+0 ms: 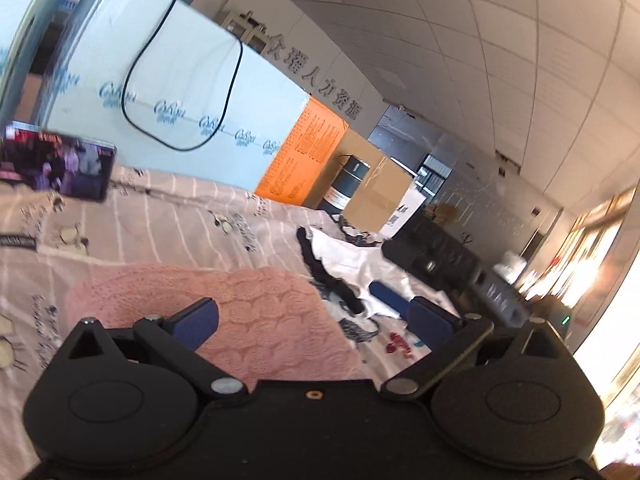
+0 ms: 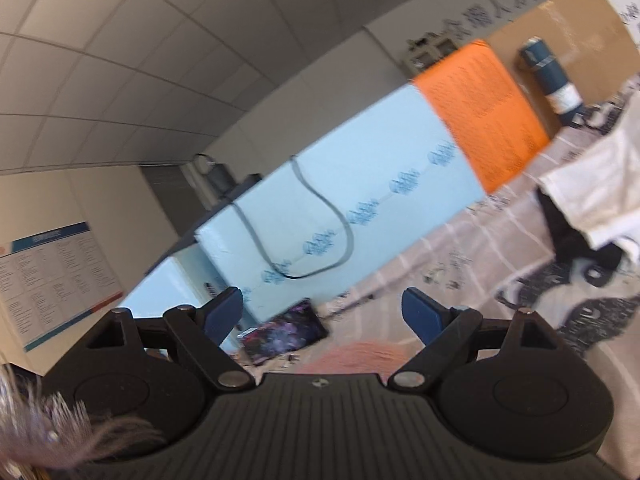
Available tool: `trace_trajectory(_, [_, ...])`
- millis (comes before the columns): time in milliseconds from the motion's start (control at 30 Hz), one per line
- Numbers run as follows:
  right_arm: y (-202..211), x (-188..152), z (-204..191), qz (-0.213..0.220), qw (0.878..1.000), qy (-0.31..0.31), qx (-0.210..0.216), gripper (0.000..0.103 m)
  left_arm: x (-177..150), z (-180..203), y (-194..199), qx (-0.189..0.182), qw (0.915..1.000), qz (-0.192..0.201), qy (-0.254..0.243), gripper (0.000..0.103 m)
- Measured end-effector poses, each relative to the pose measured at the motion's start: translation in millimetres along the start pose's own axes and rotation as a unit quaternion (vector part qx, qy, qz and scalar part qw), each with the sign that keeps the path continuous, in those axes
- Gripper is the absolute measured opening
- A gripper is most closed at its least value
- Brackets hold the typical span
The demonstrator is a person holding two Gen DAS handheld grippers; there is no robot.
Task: Fold clothes
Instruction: 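Grasp the sweater edge with the left gripper while the right gripper grasps another edge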
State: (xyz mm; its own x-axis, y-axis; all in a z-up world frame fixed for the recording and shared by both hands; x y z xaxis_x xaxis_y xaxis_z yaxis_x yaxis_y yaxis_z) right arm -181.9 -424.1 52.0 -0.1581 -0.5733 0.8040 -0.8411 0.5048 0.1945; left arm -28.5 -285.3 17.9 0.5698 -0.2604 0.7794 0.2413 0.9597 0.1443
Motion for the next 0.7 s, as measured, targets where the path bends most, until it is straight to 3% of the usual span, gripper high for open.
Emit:
trace_trajectory(267, [-1,-6,44,-0.043,0.998,-0.036,-0.031,0.086,5,-7,-20,-0.038,0.9928,-0.016,0.113,0.103])
trace_trajectory(400, [3,-4,59,-0.047,0.997,-0.048,-0.045,0.086,7,-5,-27,-0.044,0.9900,-0.018,0.133,0.103])
trace_trajectory(500, [5,-4,69,-0.052,0.996,-0.052,-0.056,0.086,5,-3,-33,-0.029,0.9920,-0.023,0.121,0.103])
trace_trajectory(633, [2,-8,78,-0.073,0.993,-0.056,-0.070,0.086,-5,4,-44,0.017,0.9976,-0.032,0.058,0.103])
trace_trajectory(700, [-2,-11,79,-0.088,0.992,-0.059,-0.073,0.086,-16,15,-52,0.063,0.9968,-0.036,-0.034,0.103])
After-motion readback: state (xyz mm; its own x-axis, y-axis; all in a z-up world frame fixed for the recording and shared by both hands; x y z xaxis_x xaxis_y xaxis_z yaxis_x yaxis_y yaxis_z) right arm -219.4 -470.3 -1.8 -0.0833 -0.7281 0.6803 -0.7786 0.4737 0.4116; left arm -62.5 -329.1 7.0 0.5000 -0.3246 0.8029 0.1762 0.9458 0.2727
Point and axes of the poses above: each gripper's, at about its wrist camera, not at the fingertips, and y roughly against the way its jaws point, z to its right, x to its top, the point moved 8 cm from there along -y, roughly the way its jaws point, and after that the axes turned 11 degrees about -x, right-handed, at the moved point
